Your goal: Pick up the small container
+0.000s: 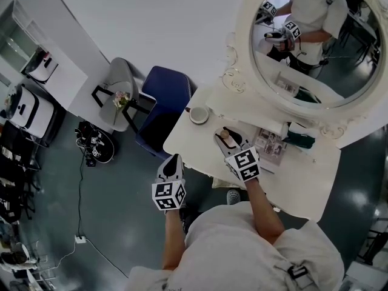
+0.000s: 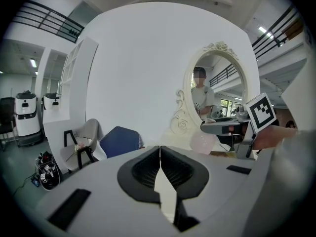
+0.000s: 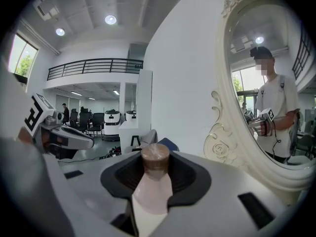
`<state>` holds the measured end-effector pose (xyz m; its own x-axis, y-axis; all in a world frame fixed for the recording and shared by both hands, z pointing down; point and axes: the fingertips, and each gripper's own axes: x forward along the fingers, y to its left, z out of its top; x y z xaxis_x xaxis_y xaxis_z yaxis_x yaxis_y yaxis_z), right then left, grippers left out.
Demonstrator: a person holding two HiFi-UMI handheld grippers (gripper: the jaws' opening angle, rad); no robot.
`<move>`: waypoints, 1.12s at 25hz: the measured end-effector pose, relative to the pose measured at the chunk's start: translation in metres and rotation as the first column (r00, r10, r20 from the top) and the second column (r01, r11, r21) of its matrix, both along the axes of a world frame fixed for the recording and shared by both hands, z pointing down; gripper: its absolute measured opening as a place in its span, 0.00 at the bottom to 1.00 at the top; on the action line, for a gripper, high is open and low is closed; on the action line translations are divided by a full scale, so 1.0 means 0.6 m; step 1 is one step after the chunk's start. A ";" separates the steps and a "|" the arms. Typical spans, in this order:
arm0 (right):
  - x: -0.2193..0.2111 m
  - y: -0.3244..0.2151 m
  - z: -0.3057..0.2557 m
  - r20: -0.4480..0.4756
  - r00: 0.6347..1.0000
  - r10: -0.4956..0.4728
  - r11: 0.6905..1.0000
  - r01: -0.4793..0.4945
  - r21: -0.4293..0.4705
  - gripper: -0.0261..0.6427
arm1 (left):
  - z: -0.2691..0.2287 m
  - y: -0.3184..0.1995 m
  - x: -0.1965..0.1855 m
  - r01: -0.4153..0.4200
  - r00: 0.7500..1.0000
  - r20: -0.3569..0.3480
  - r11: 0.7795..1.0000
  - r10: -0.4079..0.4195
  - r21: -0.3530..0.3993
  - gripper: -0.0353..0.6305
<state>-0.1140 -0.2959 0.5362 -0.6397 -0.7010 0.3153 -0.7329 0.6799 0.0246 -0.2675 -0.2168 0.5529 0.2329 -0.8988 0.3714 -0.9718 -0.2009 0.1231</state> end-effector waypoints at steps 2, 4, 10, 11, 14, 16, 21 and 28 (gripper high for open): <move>0.002 0.001 -0.006 0.003 1.000 0.003 1.000 -0.003 0.006 0.25 | -0.001 0.001 0.001 -0.003 1.000 0.001 1.000 0.003 0.001 0.10; 0.002 0.000 -0.009 0.005 1.000 0.004 1.000 -0.004 0.012 0.25 | 0.000 0.000 0.001 -0.003 1.000 0.000 1.000 0.003 0.000 0.10; 0.000 0.005 -0.014 0.010 1.000 -0.002 1.000 0.002 0.014 0.25 | -0.001 0.004 0.002 -0.002 1.000 0.003 1.000 0.002 0.000 0.10; 0.000 0.005 -0.014 0.011 1.000 -0.003 1.000 0.003 0.014 0.25 | -0.001 0.005 0.002 -0.001 1.000 0.003 1.000 0.001 0.001 0.10; -0.002 0.006 -0.014 0.016 1.000 -0.006 1.000 0.006 0.014 0.25 | 0.002 0.004 0.003 0.001 1.000 0.002 1.000 -0.001 0.001 0.10; -0.001 0.007 -0.015 0.018 1.000 -0.006 1.000 0.005 0.013 0.25 | 0.004 0.006 0.008 -0.003 1.000 0.000 1.000 0.003 -0.002 0.10; 0.002 0.007 -0.015 0.013 1.000 -0.003 1.000 0.003 0.013 0.25 | 0.006 0.007 0.011 -0.005 1.000 0.000 1.000 0.005 -0.005 0.10; 0.005 0.007 -0.012 0.012 1.000 0.002 1.000 -0.002 0.006 0.25 | 0.005 0.007 0.008 -0.001 1.000 -0.002 1.000 0.001 -0.004 0.10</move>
